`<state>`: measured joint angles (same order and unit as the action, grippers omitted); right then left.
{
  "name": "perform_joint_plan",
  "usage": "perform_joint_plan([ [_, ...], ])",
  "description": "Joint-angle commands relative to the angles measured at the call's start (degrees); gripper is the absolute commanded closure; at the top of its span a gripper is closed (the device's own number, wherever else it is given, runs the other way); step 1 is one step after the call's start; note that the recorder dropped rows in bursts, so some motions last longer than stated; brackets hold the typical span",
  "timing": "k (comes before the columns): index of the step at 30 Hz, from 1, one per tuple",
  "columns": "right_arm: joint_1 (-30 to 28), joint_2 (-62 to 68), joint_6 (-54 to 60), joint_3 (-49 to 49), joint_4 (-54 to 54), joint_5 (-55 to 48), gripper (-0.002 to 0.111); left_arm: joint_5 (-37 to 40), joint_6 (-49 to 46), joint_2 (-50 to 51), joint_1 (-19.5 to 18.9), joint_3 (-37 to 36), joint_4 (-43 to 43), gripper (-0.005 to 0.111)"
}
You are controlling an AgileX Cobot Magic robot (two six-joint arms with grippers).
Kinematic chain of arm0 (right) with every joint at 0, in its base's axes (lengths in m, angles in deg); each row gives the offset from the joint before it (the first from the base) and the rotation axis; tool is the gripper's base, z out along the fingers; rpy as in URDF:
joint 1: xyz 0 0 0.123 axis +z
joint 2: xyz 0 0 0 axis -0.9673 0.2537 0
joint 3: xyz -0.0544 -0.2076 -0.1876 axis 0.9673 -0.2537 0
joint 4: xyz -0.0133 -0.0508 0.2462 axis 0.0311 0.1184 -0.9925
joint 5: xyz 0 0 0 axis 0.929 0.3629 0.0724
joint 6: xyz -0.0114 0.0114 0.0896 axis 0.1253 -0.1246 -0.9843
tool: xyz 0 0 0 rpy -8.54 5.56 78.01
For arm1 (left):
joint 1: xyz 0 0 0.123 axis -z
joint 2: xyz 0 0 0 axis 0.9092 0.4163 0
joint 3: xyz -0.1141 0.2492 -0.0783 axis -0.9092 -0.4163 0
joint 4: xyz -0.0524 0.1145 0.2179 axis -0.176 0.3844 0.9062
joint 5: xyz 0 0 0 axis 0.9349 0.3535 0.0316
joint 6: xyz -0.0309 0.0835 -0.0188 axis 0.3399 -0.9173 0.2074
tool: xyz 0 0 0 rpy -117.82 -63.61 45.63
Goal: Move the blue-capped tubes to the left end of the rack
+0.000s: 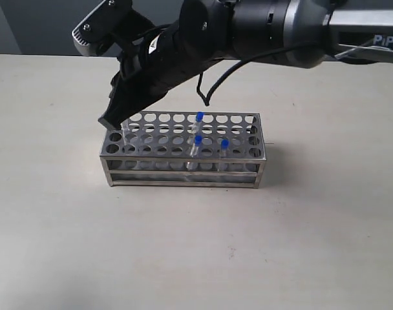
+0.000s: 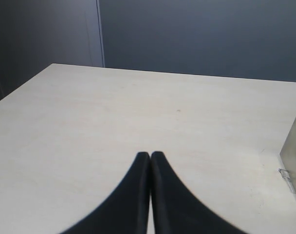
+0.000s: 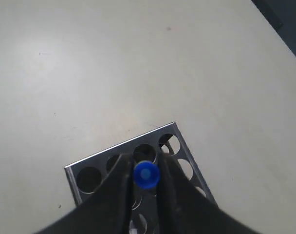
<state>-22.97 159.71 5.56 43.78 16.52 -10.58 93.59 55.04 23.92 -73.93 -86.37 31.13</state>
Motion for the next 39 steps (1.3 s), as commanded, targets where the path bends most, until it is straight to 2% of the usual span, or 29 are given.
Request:
perform_joint_plan([
  [1,-0.32,0.92,0.98,0.37,0.08,0.42,0.109,0.12,0.1,-0.2,0.15,0.08,0.17,0.106],
  [10,-0.32,2.11,0.98,5.11,-0.33,-8.07,0.109,0.12,0.1,-0.2,0.15,0.08,0.17,0.106],
  [31,-0.21,3.87,2.28,5.11,-3.3,-11.57,0.109,0.12,0.1,-0.2,0.15,0.08,0.17,0.106],
  [39,-0.21,3.87,2.28,8.91,-3.44,-15.47,0.109,0.12,0.1,-0.2,0.15,0.08,0.17,0.106],
])
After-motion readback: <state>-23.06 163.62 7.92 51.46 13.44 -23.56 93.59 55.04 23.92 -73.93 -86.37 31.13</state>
